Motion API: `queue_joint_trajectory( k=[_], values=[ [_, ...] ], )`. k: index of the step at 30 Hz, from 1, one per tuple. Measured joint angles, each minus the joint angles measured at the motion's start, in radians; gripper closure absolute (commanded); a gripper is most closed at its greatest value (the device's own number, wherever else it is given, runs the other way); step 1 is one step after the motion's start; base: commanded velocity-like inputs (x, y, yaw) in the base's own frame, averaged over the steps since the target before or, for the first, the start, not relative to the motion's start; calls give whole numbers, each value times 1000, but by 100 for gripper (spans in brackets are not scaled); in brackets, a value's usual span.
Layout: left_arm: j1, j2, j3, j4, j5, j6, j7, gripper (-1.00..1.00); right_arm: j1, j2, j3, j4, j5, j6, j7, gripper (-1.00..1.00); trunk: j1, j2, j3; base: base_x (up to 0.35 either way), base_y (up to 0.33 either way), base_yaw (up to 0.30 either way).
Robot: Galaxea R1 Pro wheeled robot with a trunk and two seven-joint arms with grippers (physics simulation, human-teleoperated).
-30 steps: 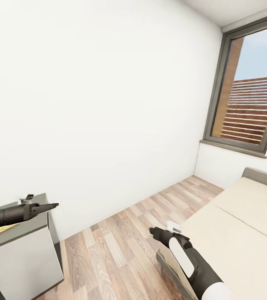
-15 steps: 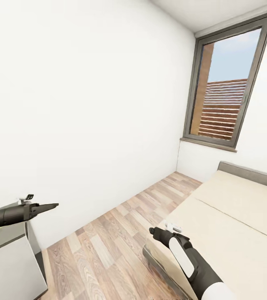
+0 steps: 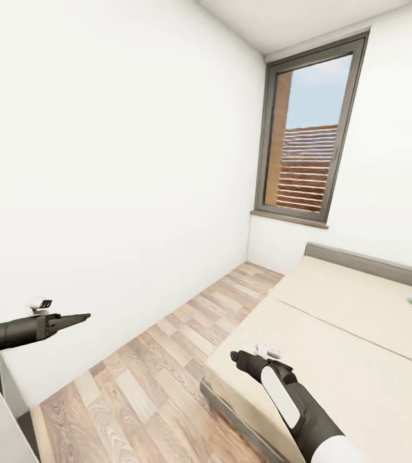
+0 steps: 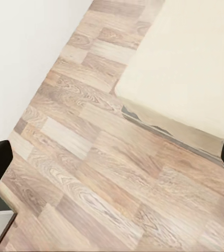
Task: Put all the toys in the child's room - the three board games (two on the bed and one on the table), the two jigsaw puzzles on the table, and the tennis ball on the table - inside the toy box on the table in the child's room.
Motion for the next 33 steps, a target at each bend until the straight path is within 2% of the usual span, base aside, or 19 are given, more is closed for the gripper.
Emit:
queue_joint_trajectory(
  k=[28,33],
  values=[
    [0,0,0,0,0,1,0,-100,0,-11,-4,-1,-3,2,0,-100,0,0,0,0,0,-288],
    [0,0,1,0,0,1,0,-100,0,-12,-3,-1,-2,0,0,-100,0,0,0,0,0,-175]
  ],
)
